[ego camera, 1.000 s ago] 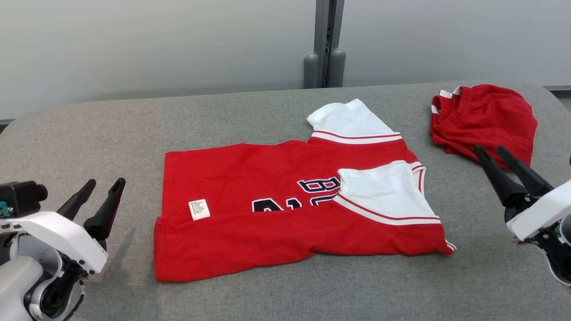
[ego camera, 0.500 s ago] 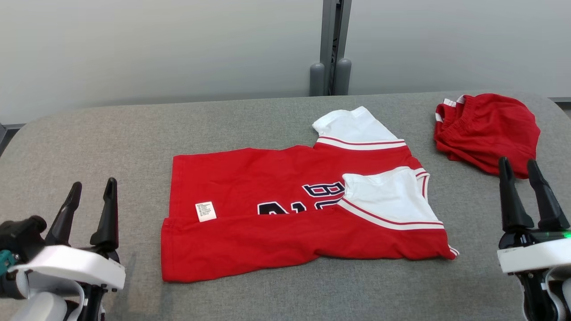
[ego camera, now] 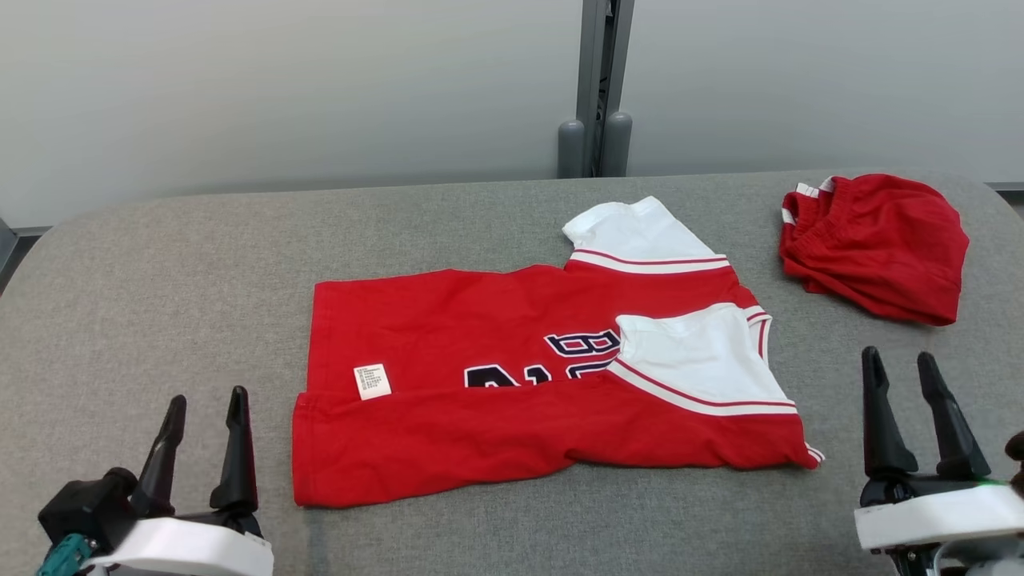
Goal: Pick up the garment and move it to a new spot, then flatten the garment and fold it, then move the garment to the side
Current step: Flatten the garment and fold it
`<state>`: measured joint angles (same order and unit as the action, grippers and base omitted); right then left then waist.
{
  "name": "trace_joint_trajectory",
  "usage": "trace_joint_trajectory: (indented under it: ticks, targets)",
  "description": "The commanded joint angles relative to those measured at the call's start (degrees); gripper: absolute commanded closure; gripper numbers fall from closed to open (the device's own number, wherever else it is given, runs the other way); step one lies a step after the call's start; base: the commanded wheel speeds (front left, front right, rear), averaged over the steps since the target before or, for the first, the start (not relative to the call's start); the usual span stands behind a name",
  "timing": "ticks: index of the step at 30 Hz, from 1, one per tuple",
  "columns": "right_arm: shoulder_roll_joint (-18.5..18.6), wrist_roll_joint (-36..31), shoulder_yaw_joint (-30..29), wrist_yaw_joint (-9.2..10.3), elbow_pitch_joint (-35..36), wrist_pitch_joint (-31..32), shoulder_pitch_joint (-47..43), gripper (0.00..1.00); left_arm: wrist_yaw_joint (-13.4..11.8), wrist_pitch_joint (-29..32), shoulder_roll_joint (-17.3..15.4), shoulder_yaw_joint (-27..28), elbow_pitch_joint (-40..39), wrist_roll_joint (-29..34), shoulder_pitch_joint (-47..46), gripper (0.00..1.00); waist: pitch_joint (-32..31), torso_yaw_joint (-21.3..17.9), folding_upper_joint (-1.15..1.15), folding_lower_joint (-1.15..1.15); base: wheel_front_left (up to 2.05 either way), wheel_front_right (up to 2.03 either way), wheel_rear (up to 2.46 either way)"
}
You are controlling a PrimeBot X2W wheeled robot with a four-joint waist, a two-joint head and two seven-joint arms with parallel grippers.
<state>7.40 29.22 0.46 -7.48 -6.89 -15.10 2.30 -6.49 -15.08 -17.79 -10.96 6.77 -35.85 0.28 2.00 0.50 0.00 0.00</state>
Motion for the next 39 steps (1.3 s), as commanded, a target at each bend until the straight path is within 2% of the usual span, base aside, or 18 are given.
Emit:
trace_joint_trajectory:
  ticks: [1, 6, 13, 27, 39]
  targets:
    - [-0.02, -0.68, -0.04, -0.05, -0.99, -0.04, -0.64, 0.0, 0.66, -0.06, 0.57, 0.59, 0.62, 0.65, 0.58, 0.0, 0.06, 0.02, 0.0, 0.0, 0.0, 0.0, 0.0]
    - [-0.6, -1.53, 0.33, -0.05, -5.27, -0.05, 0.26, 0.0, 3.35, -0.07, 3.36, 2.9, 2.9, 3.46, 0.59, 0.0, 0.12, 0.07, 0.0, 0.0, 0.0, 0.0, 0.0]
    - [0.56, 0.25, 2.02, -0.05, -10.16, 0.01, 2.19, 0.0, 6.09, -0.05, 4.93, 4.17, 6.93, 5.39, -0.73, 0.0, 0.28, 0.11, 0.0, 0.0, 0.0, 0.0, 0.0]
    - [3.14, 5.29, 9.67, -0.05, -21.72, 7.42, 7.86, 0.0, 8.57, 4.59, 5.64, 0.85, 17.31, 3.78, -4.44, 0.0, 2.2, 0.39, 0.0, 0.0, 0.0, 0.0, 0.0]
    - [2.43, 8.81, 10.82, -0.05, -30.26, 10.75, 11.38, 0.0, 10.76, 8.82, 7.09, -2.16, 28.49, 2.66, -9.94, 0.0, 3.3, 0.88, 0.0, 0.0, 0.0, 0.0, 0.0]
